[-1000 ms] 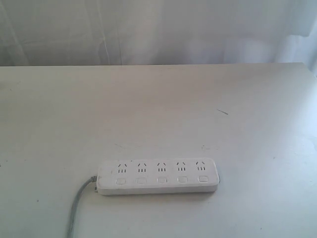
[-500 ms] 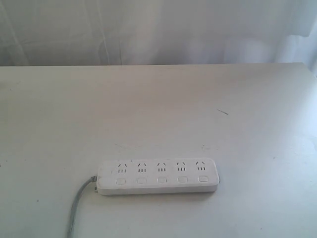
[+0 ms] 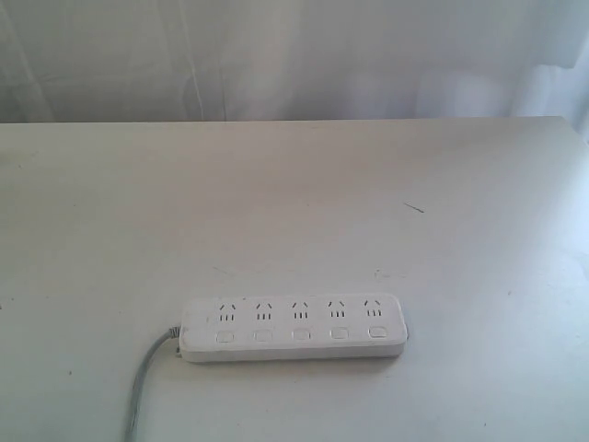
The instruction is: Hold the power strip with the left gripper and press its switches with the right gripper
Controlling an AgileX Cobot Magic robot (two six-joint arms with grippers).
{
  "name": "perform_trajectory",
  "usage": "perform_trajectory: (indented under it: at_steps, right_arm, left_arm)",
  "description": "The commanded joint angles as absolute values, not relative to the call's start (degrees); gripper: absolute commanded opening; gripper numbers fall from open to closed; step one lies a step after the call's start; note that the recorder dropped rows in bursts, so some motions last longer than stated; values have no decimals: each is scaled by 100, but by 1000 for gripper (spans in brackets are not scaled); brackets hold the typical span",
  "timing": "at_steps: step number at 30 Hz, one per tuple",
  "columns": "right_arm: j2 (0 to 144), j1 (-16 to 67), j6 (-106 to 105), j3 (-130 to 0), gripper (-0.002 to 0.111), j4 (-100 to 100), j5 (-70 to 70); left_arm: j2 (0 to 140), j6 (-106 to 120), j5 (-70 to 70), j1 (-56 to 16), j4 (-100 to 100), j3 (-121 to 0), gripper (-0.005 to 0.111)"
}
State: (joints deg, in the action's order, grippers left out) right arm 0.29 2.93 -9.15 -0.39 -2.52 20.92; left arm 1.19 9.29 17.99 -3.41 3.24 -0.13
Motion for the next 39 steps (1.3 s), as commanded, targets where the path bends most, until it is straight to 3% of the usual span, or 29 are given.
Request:
perform_trajectory:
  at_steps: [1,39]
  right_arm:
    - [0,250,-891,0,0,-279,2037]
    - [0,250,-767,0,0,-280,2037]
  left_arm:
    - [73,944,1981,-336,336,0,0]
    - [73,944,1981,-336,336,0,0]
